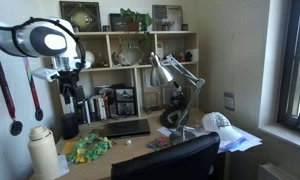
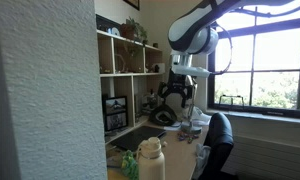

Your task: Tilt the lamp forward

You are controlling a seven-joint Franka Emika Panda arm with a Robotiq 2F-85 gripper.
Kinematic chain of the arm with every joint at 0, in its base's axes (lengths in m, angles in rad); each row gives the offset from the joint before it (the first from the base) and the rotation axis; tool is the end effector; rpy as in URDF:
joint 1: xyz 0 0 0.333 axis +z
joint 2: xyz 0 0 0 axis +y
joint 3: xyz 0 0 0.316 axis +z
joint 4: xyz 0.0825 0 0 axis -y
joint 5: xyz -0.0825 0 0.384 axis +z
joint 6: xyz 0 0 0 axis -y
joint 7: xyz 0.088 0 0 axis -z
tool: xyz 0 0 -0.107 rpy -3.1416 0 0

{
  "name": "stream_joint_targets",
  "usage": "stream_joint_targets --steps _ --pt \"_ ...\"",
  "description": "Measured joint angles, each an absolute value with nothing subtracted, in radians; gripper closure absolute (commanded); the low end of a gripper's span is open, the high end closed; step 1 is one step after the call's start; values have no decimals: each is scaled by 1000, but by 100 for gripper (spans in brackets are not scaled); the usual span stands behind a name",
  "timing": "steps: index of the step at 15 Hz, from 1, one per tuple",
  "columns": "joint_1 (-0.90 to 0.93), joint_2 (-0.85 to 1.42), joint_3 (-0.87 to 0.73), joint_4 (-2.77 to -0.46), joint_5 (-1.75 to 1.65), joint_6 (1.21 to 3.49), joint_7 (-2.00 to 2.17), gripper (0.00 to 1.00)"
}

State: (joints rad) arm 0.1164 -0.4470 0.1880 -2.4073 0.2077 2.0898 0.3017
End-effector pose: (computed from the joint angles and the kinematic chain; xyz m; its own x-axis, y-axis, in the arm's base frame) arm 0.4032 0.1422 0.4861 0.9908 -0.1076 0.0821 -0.0953 -0.9854 -0.1413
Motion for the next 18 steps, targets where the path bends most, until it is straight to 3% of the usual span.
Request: stream_joint_targets --steps 4,9,18 --pt "112 -447 192 -2407 184 2101 313 0" --pt "50 -440 266 -2402 -32 2303 515 0" --pt "-243 -283 354 -2260 -642 2610 1047 0"
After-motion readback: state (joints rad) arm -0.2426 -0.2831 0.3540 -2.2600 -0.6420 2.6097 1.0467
